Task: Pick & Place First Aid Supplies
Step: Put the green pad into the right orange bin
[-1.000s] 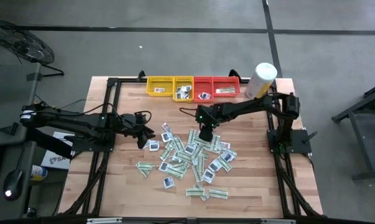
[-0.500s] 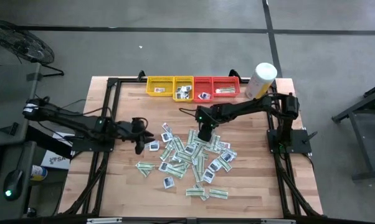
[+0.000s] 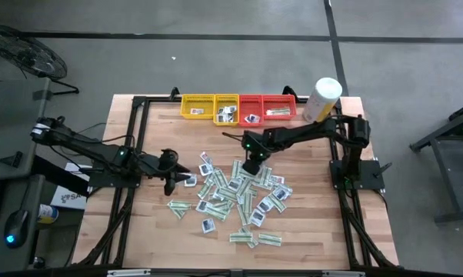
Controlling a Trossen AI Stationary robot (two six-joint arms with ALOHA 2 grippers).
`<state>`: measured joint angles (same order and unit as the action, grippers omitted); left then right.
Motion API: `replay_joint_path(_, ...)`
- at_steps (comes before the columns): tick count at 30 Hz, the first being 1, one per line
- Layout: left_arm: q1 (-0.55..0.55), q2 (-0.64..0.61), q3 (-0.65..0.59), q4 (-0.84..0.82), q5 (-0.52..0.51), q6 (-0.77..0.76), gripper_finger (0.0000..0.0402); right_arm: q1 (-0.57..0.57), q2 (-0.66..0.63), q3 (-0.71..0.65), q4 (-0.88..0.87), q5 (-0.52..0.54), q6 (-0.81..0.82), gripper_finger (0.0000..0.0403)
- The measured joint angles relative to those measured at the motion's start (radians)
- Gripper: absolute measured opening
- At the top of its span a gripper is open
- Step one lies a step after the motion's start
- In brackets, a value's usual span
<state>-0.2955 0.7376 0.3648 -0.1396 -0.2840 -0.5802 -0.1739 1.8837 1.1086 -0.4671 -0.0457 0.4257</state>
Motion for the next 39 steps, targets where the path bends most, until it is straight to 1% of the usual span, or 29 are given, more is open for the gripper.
replay_joint_path(2,0.0,-0.012,-0.005,-0.004,-0.006,0.017,0.0127,0.002,-0.012,-0.002,-0.014,-0.015,0.018,0.0001)
replay_joint_path(4,0.0,-0.03,-0.042,0.072,-0.002,0.019,0.0127,0.005,-0.026,-0.003,-0.029,-0.015,0.032,0.0001)
replay_joint_path(9,0.0,-0.116,-0.205,0.275,0.008,-0.035,0.0127,0.023,-0.077,-0.002,-0.072,-0.006,0.049,0.0001)
replay_joint_path(11,0.001,-0.164,-0.25,0.322,0.008,-0.035,0.0127,0.028,-0.102,-0.002,-0.097,-0.005,0.064,0.0001)
replay_joint_path(15,0.001,-0.246,-0.288,0.325,0.011,-0.028,0.0127,0.026,-0.165,-0.001,-0.15,0.014,0.113,0.0)
replay_joint_path(18,0.001,-0.293,-0.31,0.323,0.006,-0.004,0.0127,0.006,-0.218,-0.001,-0.184,0.064,0.156,0.0)
replay_joint_path(24,0.001,-0.369,-0.348,0.299,-0.039,0.044,0.0126,-0.073,-0.326,0.0,-0.232,0.199,0.254,0.0)
replay_joint_path(28,0.001,-0.389,-0.349,0.298,-0.087,0.161,0.0126,-0.148,-0.375,0.001,-0.276,0.278,0.275,0.0)
replay_joint_path(31,0.001,-0.398,-0.35,0.307,-0.145,0.231,0.0126,-0.212,-0.386,0.001,-0.302,0.331,0.278,0.0)
replay_joint_path(35,0.002,-0.398,-0.351,0.294,-0.157,0.291,0.0126,-0.304,-0.386,0.001,-0.3,0.387,0.292,0.0)
replay_joint_path(39,0.001,-0.396,-0.351,0.294,-0.18,0.366,0.0126,-0.391,-0.386,0.001,-0.26,0.438,0.29,0.0)
